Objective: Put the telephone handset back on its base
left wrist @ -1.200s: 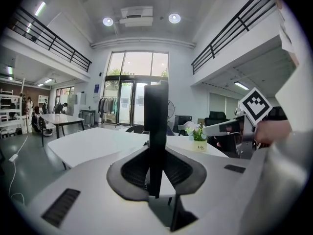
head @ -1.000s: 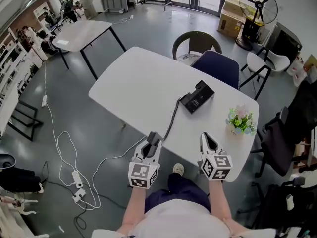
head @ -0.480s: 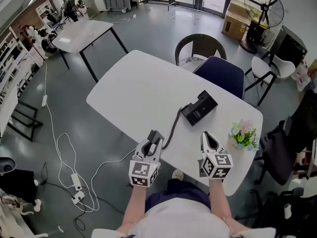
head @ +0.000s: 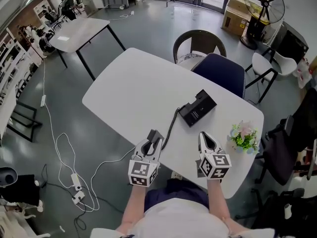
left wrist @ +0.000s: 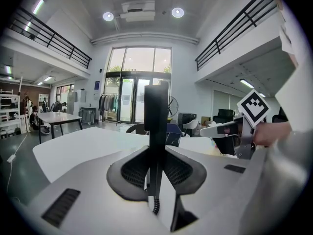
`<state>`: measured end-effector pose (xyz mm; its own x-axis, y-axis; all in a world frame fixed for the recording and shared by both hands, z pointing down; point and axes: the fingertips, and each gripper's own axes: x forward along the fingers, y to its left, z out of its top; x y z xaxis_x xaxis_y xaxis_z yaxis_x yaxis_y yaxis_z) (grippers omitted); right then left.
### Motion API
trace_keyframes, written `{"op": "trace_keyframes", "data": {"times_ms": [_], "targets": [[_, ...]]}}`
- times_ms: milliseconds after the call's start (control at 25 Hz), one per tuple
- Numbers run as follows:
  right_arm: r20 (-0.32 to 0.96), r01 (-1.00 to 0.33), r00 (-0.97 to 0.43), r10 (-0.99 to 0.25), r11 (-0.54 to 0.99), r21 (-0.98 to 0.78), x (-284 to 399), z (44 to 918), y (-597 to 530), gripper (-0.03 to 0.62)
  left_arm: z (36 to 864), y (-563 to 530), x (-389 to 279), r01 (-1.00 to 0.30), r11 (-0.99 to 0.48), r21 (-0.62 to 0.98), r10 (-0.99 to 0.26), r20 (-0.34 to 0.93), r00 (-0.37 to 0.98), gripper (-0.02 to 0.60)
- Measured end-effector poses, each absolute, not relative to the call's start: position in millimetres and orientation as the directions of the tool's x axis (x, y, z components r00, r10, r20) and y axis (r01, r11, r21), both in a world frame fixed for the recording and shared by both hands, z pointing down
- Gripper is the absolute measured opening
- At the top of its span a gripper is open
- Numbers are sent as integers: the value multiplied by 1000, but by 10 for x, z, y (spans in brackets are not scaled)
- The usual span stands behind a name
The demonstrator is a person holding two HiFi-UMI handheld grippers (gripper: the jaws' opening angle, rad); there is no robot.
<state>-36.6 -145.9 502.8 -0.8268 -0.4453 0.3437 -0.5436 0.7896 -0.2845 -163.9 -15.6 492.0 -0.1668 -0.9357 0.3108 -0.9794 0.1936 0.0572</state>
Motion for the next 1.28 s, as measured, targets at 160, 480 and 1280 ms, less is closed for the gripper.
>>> {"op": "trace_keyframes", "data": {"times_ms": [160, 480, 1280], "targets": [[344, -540, -829, -440, 789, -293, -365, 5081, -1486, 38, 4978, -211, -1620, -980, 191, 53, -934, 316, -165, 86], [351, -539, -829, -435, 788, -298, -320, 5062, -1466, 38, 4989, -208, -1591, -980, 190, 52, -932, 323, -164, 86], [376, -629, -770, -515, 708, -319, -341, 5114, -1529, 38, 5078, -544, -1744, -999, 16, 29, -918, 396, -4, 86]]}}
